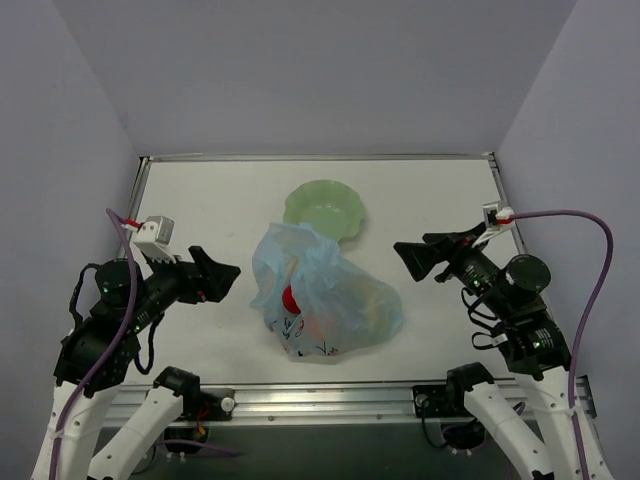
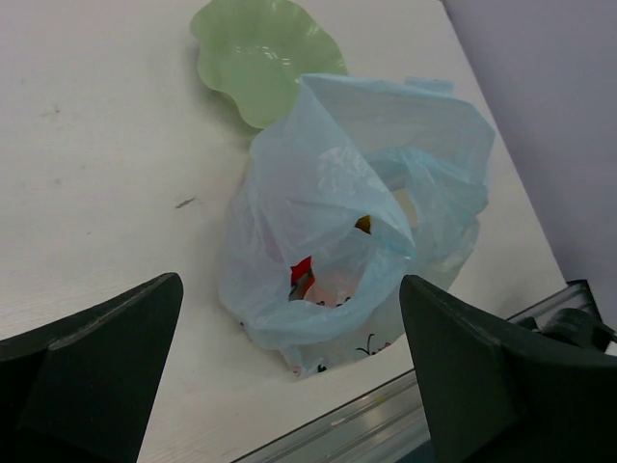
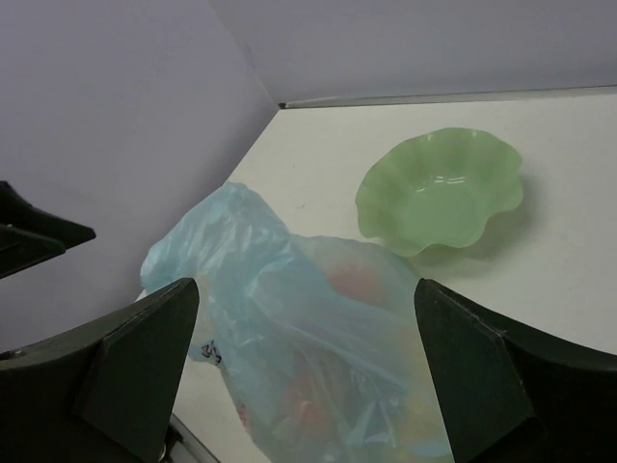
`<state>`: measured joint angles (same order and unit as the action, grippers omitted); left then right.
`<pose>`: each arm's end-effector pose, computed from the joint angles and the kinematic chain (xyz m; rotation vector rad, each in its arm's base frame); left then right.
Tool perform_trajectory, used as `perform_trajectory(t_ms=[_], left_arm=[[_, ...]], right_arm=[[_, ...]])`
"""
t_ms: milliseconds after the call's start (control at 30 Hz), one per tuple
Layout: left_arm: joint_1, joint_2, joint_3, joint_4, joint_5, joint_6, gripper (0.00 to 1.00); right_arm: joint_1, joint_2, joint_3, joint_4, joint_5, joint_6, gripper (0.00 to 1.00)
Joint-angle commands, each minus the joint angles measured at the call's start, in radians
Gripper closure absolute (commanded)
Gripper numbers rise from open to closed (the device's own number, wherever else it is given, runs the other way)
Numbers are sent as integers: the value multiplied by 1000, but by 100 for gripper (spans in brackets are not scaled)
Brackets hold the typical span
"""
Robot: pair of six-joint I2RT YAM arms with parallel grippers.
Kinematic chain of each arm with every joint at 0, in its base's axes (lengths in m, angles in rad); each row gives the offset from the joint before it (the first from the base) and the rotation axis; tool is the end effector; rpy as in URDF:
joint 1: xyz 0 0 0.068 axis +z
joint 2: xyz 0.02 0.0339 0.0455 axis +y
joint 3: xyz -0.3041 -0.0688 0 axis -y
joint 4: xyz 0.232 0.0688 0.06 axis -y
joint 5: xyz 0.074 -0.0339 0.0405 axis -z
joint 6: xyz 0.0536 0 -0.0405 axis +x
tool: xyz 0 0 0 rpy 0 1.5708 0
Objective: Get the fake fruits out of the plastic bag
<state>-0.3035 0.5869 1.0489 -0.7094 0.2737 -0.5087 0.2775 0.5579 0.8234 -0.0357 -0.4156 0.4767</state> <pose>0.0620 -0.0346 0.4083 0.0080 1.8873 -0.8147 0.0806 0.0455 0.4213 -0.2267 1.4022 0.9065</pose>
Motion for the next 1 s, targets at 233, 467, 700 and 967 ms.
perform_trajectory(t_ms=[233, 467, 700, 967], left_arm=[[-32, 30, -111, 160, 193, -57, 6], [-285, 86, -148, 169, -92, -51, 6], [-551, 220, -152, 145, -483, -63, 6], [-554, 309, -205, 292, -772, -90, 0]], right_arm=[[66, 91, 62, 7, -258, 7, 13], [564, 232, 52, -12, 159, -38, 22], [1089, 444, 140, -66, 733, -122, 23], [1098, 615, 138, -104, 1113, -7, 23]])
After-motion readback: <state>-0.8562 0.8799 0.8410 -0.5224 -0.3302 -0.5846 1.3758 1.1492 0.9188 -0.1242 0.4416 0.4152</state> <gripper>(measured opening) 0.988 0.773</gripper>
